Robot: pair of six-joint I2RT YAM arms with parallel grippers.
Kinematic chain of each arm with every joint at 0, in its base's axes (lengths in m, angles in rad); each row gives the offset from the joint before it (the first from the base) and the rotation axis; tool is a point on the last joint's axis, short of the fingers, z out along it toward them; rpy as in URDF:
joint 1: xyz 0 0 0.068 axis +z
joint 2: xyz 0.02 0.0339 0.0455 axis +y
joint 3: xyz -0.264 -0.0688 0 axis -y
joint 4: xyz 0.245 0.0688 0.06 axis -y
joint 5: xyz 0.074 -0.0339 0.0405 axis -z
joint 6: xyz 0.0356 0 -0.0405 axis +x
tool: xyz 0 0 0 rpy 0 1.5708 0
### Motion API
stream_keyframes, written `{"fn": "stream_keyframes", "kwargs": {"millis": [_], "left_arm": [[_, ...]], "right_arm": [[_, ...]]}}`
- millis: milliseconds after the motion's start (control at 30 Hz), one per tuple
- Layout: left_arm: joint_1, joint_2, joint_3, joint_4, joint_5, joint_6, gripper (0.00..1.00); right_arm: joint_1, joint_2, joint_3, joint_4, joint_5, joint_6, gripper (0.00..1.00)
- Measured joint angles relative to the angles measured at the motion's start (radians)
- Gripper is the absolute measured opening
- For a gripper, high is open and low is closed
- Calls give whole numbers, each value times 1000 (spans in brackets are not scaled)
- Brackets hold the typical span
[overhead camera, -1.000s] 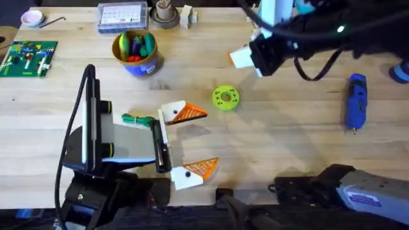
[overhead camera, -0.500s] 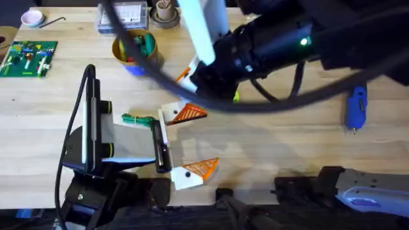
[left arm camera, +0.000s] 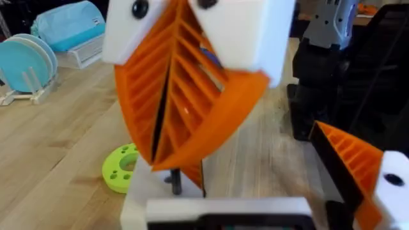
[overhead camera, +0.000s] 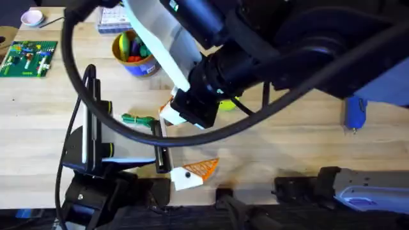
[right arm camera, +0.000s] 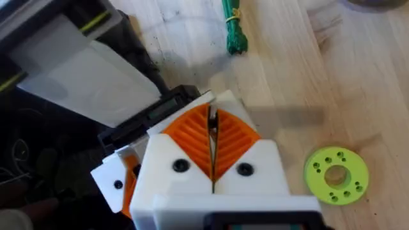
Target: Pick up the gripper from the table and insert it into the empty holder that is missing its gripper. Then pick up a screw, insert it into the mounting hole, and use the screwdriver to tighten it. Finally, clean up the table by picking up the vegetable and placing it into the bucket.
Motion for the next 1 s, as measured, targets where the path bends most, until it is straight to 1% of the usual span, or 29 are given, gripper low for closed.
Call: {"fn": "stream_keyframes", "kwargs": {"millis": [700, 1000], "left_arm": [[0, 0, 0, -1, 3, 1, 993], [0, 0, 0, 0, 3, 1, 993]], "right_arm": [[0, -6, 5, -28, 27, 0, 6], [0, -39, 5, -28, 39, 0, 6]]}}
